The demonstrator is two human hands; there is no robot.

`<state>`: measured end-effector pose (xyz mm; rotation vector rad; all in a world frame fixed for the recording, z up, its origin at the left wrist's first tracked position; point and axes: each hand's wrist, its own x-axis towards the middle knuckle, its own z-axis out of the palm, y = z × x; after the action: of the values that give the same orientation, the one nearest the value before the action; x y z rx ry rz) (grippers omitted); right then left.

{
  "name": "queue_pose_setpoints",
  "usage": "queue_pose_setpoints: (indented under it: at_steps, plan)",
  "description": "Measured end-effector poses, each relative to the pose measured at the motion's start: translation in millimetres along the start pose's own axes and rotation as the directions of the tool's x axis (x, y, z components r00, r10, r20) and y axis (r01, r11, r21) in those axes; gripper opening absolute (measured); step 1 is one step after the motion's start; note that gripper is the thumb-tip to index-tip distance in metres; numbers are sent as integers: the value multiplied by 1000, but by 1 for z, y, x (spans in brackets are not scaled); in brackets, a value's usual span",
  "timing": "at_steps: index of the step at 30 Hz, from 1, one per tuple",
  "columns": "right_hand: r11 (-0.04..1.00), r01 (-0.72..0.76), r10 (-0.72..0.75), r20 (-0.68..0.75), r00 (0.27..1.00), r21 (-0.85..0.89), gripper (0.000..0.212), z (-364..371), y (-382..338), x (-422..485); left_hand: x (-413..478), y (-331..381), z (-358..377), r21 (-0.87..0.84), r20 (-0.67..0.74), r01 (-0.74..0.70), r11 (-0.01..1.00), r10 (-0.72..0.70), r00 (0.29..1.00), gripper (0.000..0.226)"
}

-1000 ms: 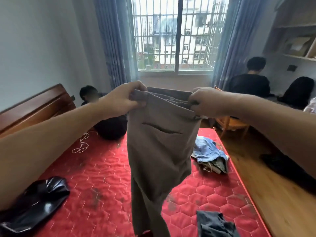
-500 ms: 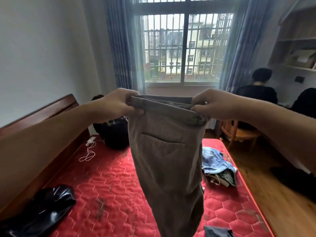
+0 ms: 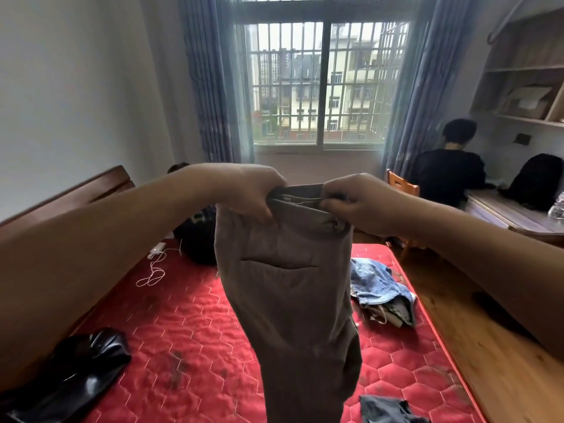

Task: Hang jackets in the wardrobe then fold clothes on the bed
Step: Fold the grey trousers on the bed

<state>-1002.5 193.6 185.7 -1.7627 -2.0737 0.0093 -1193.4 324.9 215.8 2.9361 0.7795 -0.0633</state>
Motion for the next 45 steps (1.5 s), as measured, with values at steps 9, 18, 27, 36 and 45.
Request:
queue_pose_setpoints:
  at_steps: [9,18,27,36,45]
  plan:
    - [840,-91,157,-78,984,534,62,40,33,-25,6,-8,5,-128,31,-53,990,57,998,18]
    - [616,-39,216,-121,969,787,43,55,24,-14,20,24,1,-97,15,-135,986,137,991,13]
    - [-49,-719,552,618,559,694,90,221,137,-112,-3,1,-42,-132,-87,6,991,-17,996,11]
    - [-496,-387,223,544,809,778,58,208,111,-60,-24,19,-39,-215,-104,141,966,-166,981,19]
    - [34,-335,158,326,932,941,26,156,129,-57,-40,23,-42,-279,-136,392,877,-440,888,25]
